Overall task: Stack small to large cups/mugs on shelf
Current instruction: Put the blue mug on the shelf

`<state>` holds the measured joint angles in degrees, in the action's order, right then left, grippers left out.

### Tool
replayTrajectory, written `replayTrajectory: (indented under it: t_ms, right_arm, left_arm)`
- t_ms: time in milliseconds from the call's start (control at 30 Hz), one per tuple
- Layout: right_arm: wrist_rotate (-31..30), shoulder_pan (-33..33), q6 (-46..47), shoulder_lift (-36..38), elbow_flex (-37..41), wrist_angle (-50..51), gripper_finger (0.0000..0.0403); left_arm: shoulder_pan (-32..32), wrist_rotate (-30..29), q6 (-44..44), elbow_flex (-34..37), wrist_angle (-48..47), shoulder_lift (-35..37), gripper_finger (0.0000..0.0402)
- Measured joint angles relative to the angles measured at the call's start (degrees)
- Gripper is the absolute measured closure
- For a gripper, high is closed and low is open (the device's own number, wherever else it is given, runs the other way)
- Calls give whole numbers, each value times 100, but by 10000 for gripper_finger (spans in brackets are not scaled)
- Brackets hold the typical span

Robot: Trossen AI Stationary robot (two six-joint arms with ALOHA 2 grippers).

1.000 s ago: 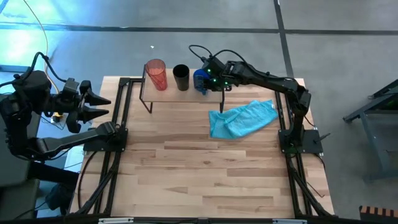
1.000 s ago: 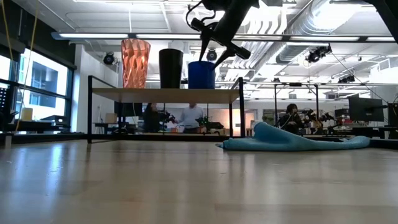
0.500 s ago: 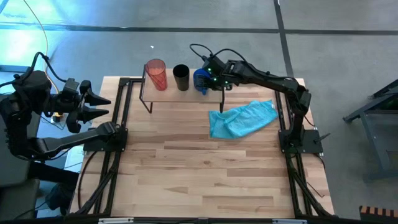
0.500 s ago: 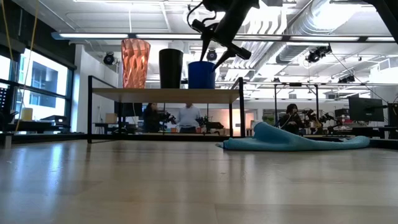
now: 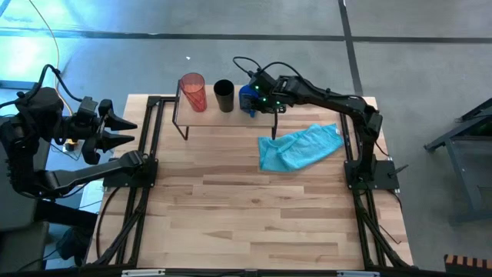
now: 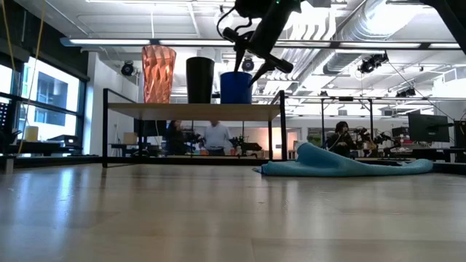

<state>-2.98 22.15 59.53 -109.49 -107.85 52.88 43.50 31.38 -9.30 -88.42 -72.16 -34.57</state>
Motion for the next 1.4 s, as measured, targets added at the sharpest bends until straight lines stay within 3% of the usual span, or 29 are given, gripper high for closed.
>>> replayTrajectory:
  t_ms: [1400]
  right_arm:
    - [-83,72,-50,7,0,98,213]
  left_arm:
    - [-1,11,0,0,-2,0,208]
